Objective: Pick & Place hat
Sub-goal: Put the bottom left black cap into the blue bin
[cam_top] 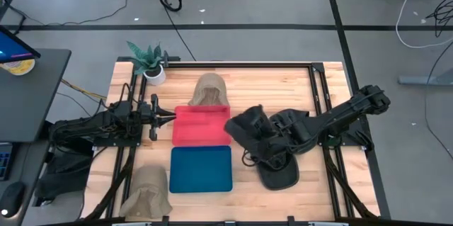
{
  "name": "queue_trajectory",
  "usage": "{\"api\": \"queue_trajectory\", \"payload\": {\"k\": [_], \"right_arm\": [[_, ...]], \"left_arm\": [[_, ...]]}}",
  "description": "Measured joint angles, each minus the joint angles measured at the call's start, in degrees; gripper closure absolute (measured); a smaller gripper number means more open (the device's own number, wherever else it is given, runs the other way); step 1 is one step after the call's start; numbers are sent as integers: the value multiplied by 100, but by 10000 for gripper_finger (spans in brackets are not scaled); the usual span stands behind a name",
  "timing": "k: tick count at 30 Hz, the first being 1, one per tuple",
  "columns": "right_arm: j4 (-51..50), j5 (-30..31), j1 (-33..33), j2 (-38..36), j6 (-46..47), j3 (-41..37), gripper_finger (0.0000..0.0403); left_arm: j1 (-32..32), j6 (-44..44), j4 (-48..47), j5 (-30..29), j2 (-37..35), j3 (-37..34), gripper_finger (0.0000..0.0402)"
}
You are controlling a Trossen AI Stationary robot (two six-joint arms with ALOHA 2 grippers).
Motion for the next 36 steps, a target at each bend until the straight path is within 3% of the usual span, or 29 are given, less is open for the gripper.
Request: {"api": "queue_trajectory", "payload": {"k": [7, 13, 19, 24, 27, 36], "right_arm": [[2052, 15, 203, 43, -2335, 44, 403], [3233, -1298, 253, 358, -3824, 45, 403], [3973, -1460, 239, 1006, -4922, 45, 403], [4187, -1606, 120, 1611, -5140, 243, 403], [4067, -2216, 40, 1908, -4844, 658, 403], [2660, -2825, -44, 2559, -4556, 1814, 403]], "left_arm": [[-2, 0, 2, 2, 0, -2, 344], [-1, 0, 1, 0, 0, -1, 344], [-2, 0, 2, 0, 0, -2, 344], [-1, 0, 0, 2, 0, 0, 344], [0, 0, 2, 2, 0, -2, 344], [-2, 0, 0, 2, 2, -2, 344]]}}
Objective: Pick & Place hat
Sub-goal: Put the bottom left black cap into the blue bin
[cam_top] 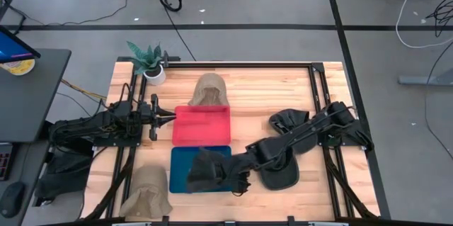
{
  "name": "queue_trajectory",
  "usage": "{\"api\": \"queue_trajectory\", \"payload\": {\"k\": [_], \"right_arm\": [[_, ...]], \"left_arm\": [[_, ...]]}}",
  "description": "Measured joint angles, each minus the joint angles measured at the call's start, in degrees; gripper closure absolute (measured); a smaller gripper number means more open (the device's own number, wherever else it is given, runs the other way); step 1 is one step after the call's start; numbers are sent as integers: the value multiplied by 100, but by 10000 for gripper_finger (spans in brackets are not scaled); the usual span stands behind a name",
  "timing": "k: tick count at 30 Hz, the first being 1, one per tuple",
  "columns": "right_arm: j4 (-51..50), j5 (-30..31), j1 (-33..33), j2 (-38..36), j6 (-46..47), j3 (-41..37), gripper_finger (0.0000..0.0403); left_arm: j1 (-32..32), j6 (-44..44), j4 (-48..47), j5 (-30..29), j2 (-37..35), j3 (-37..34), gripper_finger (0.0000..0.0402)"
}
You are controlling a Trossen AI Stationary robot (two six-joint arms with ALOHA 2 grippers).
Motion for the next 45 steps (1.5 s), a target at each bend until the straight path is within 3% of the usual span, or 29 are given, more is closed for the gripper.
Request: {"api": "queue_trajectory", "payload": {"k": [11, 23, 34, 38, 45], "right_arm": [[41, -429, -118, 251, -21, 1, 403], [66, -459, -125, 257, -25, -3, 384], [136, -6, -122, 254, -10, -3, 378], [141, -93, -111, 252, 136, -3, 347], [153, -28, 24, 250, 249, -3, 249]], "left_arm": [[0, 0, 2, 0, 0, 0, 344], [0, 0, 2, -1, -2, 1, 344], [1, 0, 1, -2, -1, 1, 344], [0, 0, 0, 0, -2, 1, 344], [0, 0, 2, -1, 0, 2, 344]]}}
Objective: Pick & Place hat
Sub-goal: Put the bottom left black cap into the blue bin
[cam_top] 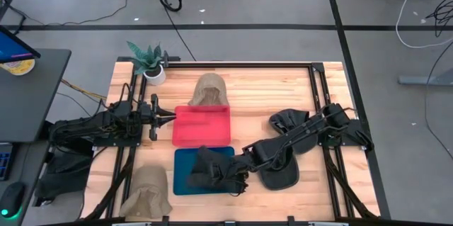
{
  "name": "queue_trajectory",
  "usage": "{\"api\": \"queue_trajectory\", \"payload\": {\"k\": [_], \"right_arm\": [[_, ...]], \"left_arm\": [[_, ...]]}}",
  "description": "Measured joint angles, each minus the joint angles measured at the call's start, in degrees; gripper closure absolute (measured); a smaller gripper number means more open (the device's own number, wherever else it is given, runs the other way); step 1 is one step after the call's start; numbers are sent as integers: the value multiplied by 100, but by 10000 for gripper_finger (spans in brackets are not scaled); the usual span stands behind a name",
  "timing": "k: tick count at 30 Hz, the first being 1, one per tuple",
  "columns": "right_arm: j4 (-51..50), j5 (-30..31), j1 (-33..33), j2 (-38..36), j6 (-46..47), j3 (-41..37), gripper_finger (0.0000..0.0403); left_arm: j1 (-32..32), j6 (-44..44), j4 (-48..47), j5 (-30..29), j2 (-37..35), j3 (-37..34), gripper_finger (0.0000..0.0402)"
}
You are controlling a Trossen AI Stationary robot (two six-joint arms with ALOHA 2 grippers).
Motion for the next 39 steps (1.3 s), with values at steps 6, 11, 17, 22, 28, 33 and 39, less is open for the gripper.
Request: {"api": "queue_trajectory", "payload": {"k": [6, 11, 17, 22, 28, 33, 39], "right_arm": [[-351, 1037, 215, -192, 770, 0, 186], [-838, 1559, 354, -540, 1700, 0, 169], [-1263, 1725, 256, -778, 3970, 0, 168], [-1250, 1726, -18, -727, 5465, 0, 168], [-455, 1930, -359, -717, 6492, -232, 168], [580, 2177, -576, -565, 6466, -608, 168], [1718, 2180, -682, -343, 6418, -1225, 168]], "left_arm": [[0, 1, 0, -1, -1, 0, 344], [0, 0, -2, 1, -1, -2, 344], [1, 2, -2, 1, -1, -1, 344], [2, 0, -2, -1, -1, 0, 344], [1, 0, -1, -1, -1, -2, 344], [0, 0, -2, 1, -1, -2, 344], [1, 0, 18, 4, 3, -1, 344]]}}
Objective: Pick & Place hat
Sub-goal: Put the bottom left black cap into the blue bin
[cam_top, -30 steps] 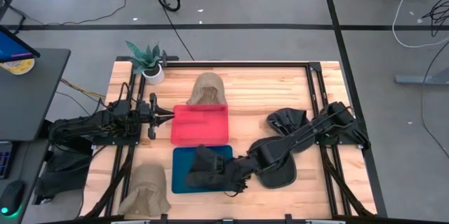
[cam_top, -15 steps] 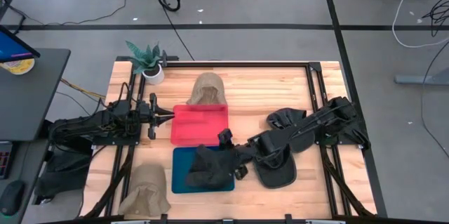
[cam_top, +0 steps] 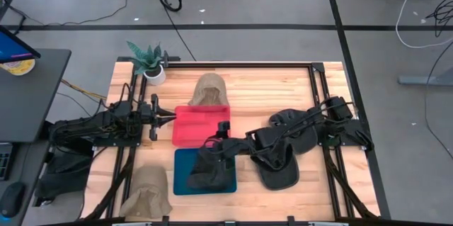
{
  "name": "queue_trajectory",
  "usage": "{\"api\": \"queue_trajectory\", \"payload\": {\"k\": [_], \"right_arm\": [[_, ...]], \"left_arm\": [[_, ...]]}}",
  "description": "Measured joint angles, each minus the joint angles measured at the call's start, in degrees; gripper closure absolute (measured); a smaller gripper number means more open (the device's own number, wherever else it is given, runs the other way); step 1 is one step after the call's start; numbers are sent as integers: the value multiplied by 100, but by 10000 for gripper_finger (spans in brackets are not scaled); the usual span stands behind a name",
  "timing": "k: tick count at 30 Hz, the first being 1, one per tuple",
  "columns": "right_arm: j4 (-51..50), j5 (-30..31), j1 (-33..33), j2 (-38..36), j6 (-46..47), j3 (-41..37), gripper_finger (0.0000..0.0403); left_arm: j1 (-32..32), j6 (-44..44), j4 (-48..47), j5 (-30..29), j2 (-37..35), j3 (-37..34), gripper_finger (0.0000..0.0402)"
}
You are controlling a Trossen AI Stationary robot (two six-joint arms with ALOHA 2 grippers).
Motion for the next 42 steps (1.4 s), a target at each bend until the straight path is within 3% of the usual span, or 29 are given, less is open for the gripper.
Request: {"api": "queue_trajectory", "payload": {"k": [6, 12, 20, 25, 29, 38, 42], "right_arm": [[743, -1, 106, -10, -74, -173, 168], [829, 288, 80, 82, 64, -207, 168], [1142, 191, 76, 440, 48, -205, 168], [1346, -1025, 91, 444, 14, -205, 168], [1401, -1300, 159, 477, -50, -203, 177], [865, -264, 148, 505, -115, -200, 216], [829, -150, 156, 445, -232, -200, 230]], "left_arm": [[-1, -1, -9, 7, -5, -1, 344], [1, 0, -3, 17, -2, -1, 344], [-1, 0, 2, 17, -2, -1, 344], [-1, 0, 2, 18, -2, -1, 344], [1, 0, 2, 19, -2, -1, 344], [0, 0, 2, 19, -2, -1, 344], [-1, 0, 4, 19, -2, -1, 344]]}}
